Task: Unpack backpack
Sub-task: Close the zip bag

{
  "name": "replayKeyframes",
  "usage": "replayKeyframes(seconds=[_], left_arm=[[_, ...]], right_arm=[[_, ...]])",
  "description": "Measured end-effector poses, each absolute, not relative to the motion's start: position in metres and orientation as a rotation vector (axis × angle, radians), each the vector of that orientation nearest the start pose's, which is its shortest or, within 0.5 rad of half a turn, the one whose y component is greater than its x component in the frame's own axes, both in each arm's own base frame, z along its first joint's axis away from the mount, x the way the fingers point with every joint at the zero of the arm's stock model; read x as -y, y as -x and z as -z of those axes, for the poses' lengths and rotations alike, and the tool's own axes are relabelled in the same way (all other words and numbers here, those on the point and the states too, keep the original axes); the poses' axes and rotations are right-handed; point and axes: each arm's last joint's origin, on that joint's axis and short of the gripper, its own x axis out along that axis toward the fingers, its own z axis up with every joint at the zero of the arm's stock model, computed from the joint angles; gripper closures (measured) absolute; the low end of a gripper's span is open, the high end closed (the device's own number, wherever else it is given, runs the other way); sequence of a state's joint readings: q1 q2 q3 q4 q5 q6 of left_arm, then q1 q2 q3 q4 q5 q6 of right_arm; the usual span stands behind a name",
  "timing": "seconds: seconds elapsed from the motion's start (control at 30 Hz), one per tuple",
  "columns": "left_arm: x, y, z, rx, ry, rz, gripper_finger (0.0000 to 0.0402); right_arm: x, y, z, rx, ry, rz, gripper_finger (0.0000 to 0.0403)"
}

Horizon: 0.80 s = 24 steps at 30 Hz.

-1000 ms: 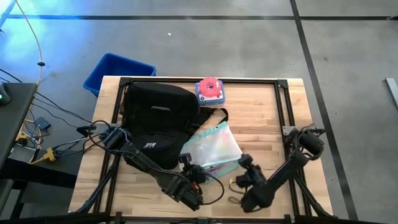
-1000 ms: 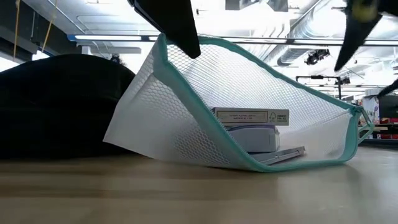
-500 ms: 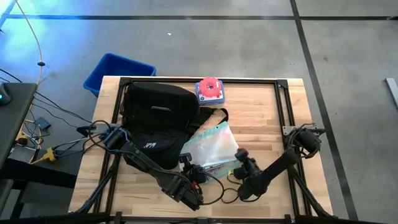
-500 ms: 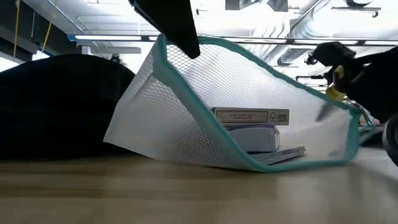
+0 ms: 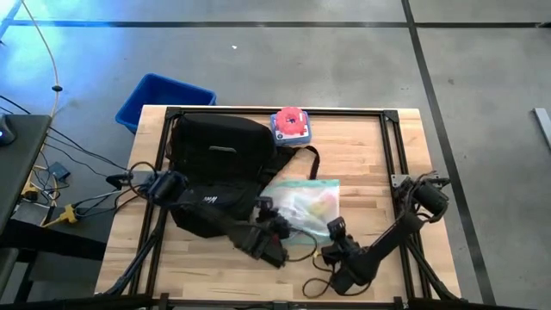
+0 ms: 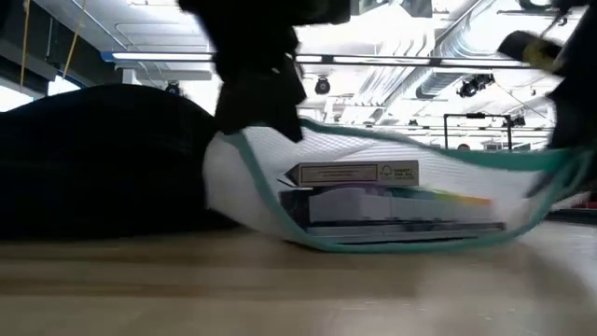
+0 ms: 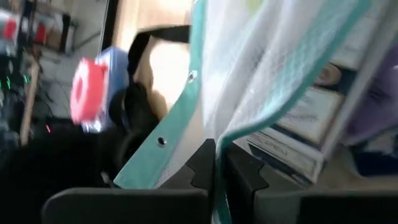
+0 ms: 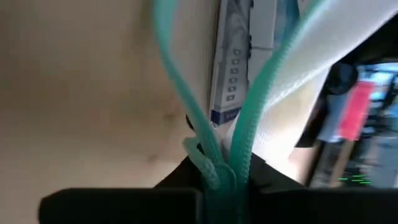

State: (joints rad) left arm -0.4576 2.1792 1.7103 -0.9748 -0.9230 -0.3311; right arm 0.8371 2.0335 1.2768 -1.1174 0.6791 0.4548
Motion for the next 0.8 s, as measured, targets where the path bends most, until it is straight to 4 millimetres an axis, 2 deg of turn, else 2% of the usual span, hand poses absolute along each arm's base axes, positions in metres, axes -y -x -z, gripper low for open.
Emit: replayKeyframes(seconds=[0.2,0.3,0.37,0.47,0.6,0.7,0.8], left_arm=[[0.13,-0.423,-0.179,-1.099,-0.727,-0.34,0.0339],[0.118,-0.422,-0.184,-1.161,-0.76,-0.278,0.0308],[0.118,-0.414,-0.192,-1.197,-0.775,-0.274,0.0291],[0.134,-0.396,-0.208,-1.221,-0.761,-0.29,0.0278],[0.17,-0.37,-0.228,-1.184,-0.701,-0.308,0.0275],[0.204,-0.356,-0.23,-1.096,-0.617,-0.292,0.0275],[0.238,-0.35,-0.226,-0.991,-0.469,-0.234,0.0275]], right_arm=[[-0.258,-0.239,-0.157,-1.296,0.627,0.213,0.0396],[-0.265,-0.247,-0.168,-1.277,0.482,0.233,0.0395],[-0.267,-0.252,-0.174,-1.242,0.419,0.261,0.0396],[-0.268,-0.257,-0.18,-1.172,0.371,0.315,0.0396],[-0.267,-0.263,-0.183,-1.126,0.331,0.348,0.0396],[-0.266,-0.268,-0.184,-1.1,0.283,0.373,0.0396],[-0.265,-0.273,-0.183,-1.092,0.235,0.373,0.0396]])
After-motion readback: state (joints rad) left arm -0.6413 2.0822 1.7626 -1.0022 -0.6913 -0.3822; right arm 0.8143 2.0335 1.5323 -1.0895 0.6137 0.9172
